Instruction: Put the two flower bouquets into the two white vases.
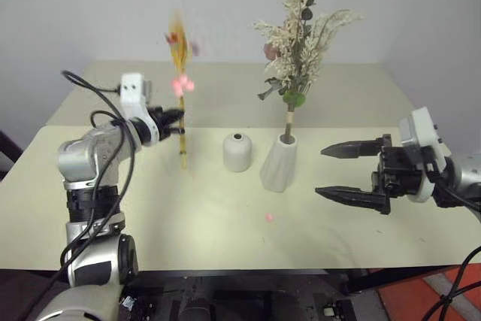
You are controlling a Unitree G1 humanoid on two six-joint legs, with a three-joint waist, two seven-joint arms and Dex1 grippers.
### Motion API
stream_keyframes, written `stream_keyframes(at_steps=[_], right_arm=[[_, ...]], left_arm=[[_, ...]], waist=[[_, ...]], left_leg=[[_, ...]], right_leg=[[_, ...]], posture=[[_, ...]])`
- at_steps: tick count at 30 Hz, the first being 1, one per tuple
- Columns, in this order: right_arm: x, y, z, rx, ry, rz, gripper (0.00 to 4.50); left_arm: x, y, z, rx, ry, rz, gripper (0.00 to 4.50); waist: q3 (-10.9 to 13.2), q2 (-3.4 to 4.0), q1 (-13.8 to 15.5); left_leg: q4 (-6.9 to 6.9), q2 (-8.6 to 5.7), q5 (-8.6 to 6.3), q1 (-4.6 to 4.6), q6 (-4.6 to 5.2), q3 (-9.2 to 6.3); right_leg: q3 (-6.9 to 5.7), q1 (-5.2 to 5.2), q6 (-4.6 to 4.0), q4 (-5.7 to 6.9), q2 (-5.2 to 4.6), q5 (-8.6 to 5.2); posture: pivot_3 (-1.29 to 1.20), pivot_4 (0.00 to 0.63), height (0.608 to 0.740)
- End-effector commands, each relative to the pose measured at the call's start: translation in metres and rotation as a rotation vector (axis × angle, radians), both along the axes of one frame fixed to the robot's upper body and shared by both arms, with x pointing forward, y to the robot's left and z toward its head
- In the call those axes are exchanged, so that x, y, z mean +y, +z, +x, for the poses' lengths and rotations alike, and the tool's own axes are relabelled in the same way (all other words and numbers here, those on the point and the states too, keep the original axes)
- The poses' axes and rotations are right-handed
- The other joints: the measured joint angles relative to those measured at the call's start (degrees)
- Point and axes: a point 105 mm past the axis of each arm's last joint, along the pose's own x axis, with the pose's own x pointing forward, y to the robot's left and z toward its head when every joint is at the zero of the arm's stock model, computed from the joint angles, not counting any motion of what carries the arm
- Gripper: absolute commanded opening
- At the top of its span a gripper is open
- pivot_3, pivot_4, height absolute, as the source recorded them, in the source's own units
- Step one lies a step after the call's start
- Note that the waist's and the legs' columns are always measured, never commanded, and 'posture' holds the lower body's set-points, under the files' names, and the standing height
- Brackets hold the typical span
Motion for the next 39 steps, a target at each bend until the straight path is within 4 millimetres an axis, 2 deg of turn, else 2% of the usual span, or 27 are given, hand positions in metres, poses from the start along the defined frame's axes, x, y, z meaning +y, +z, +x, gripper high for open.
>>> stream_keyframes(at_steps=[1,4,7,10,15,21,26,39], right_arm=[[0.002,0.010,0.001,-0.079,-0.027,0.007,4.50],[0.001,0.009,0.005,-0.107,-0.083,0.010,4.50],[0.000,0.008,0.003,-0.119,-0.108,0.022,4.50],[0.000,0.008,0.000,-0.126,-0.133,0.034,4.50],[-0.002,0.006,-0.007,-0.129,-0.172,0.042,4.50],[-0.004,0.005,-0.012,-0.129,-0.205,0.058,4.50],[-0.003,0.003,-0.014,-0.129,-0.216,0.067,4.50],[-0.003,0.001,-0.013,-0.120,-0.219,0.071,4.50]], left_arm=[[-0.011,0.052,-0.013,-0.277,-0.137,-0.072,0.03],[-0.028,0.084,-0.012,-0.438,-0.251,-0.197,0.03],[-0.045,0.090,-0.006,-0.459,-0.310,-0.221,0.03],[-0.065,0.084,0.003,-0.437,-0.377,-0.223,0.03],[-0.086,0.059,0.015,-0.368,-0.453,-0.170,0.03],[-0.098,0.043,0.020,-0.343,-0.501,-0.102,0.03],[-0.105,0.037,0.019,-0.346,-0.541,-0.054,0.03],[-0.103,0.035,0.017,-0.403,-0.541,0.025,0.03]], waist=[[0.0,0.00,0.0],[0.0,-0.05,0.6],[0.0,-0.05,0.6],[0.0,-0.05,0.6],[0.0,-0.07,0.3],[0.0,-0.08,0.0],[0.0,-0.08,-0.1],[0.0,-0.08,-0.3]], left_leg=[[-0.01,-0.01,0.00,0.00,0.00,0.00],[0.03,-0.02,0.00,0.00,0.00,0.00],[0.04,-0.02,-0.01,-0.01,0.02,0.01],[0.03,-0.02,-0.02,-0.03,0.04,0.01],[0.03,-0.02,-0.03,-0.11,0.06,0.00],[0.03,-0.01,-0.05,-0.16,0.09,-0.01],[0.03,-0.01,-0.05,-0.18,0.09,-0.02],[0.04,0.00,-0.05,-0.20,0.10,-0.02]], right_leg=[[0.00,0.01,0.00,-0.02,0.00,0.00],[-0.02,0.07,0.01,-0.04,0.00,0.00],[-0.02,0.12,0.02,-0.16,0.01,0.00],[-0.01,0.12,0.02,-0.23,0.02,0.00],[-0.02,0.09,0.03,-0.30,0.03,0.01],[-0.02,0.08,0.04,-0.34,0.04,0.01],[-0.02,0.08,0.06,-0.36,0.04,0.02],[-0.02,0.08,0.07,-0.37,0.04,0.03]], posture=[[0.00,0.150,0.740],[0.00,0.150,0.740],[0.00,0.150,0.740],[0.00,0.150,0.740],[0.00,0.150,0.740],[0.00,0.150,0.740],[0.00,0.150,0.740],[0.00,0.150,0.740]])
